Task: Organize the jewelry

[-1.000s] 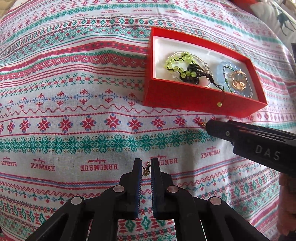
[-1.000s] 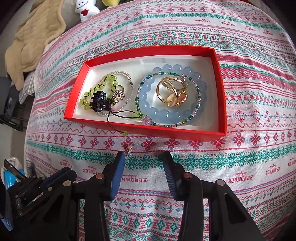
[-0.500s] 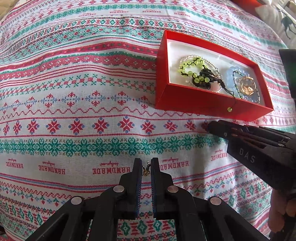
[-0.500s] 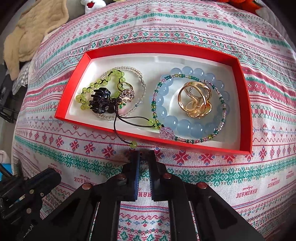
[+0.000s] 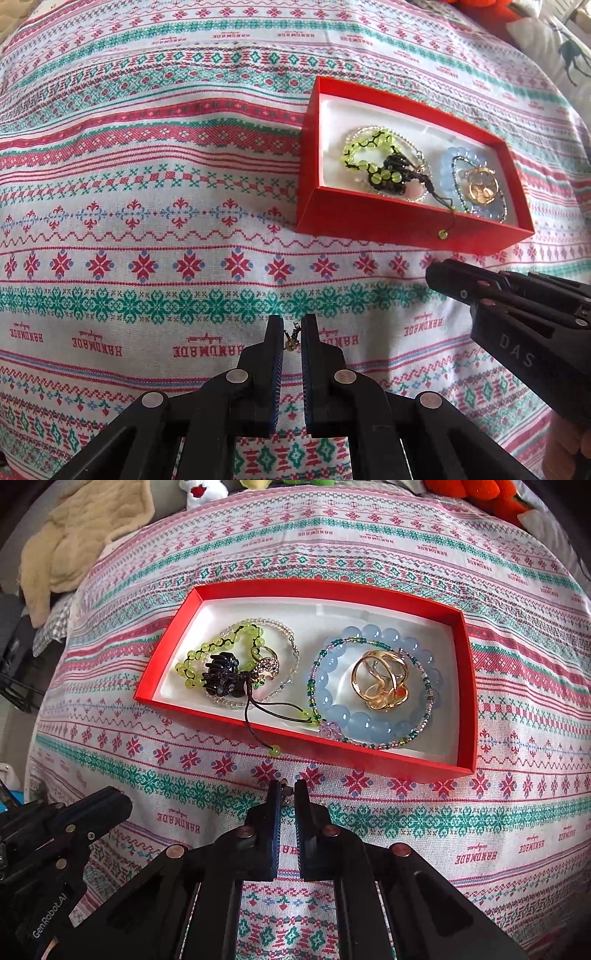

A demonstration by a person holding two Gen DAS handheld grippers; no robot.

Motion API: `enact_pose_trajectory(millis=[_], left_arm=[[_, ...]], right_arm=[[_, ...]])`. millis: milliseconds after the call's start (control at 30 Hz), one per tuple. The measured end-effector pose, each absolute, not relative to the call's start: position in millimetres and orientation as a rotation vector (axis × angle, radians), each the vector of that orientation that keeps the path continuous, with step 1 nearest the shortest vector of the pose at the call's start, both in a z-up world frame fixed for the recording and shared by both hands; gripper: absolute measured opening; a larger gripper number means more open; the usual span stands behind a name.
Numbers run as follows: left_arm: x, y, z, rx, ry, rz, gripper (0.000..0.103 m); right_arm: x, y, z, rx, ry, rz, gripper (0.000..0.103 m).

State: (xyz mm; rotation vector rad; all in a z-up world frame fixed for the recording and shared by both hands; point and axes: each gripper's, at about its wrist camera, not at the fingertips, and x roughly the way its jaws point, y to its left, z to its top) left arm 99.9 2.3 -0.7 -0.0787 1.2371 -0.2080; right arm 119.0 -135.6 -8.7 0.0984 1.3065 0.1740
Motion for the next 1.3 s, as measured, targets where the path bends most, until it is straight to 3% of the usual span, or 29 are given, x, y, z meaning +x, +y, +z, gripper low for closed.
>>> enact_pose_trajectory(millis=[867,1300], left_arm=[[125.8,-17.5,34.8,-0.206,1.082,-0.269,0.004],[155.1,-59.5,35.5,-0.223,0.996,-0.357,0.004]], right_arm=[[99.3,-190.9,58.9,0.242,1.182,0.202,0.007],[118.2,-226.2,60.9,0.348,1.146,0.156,0.007]])
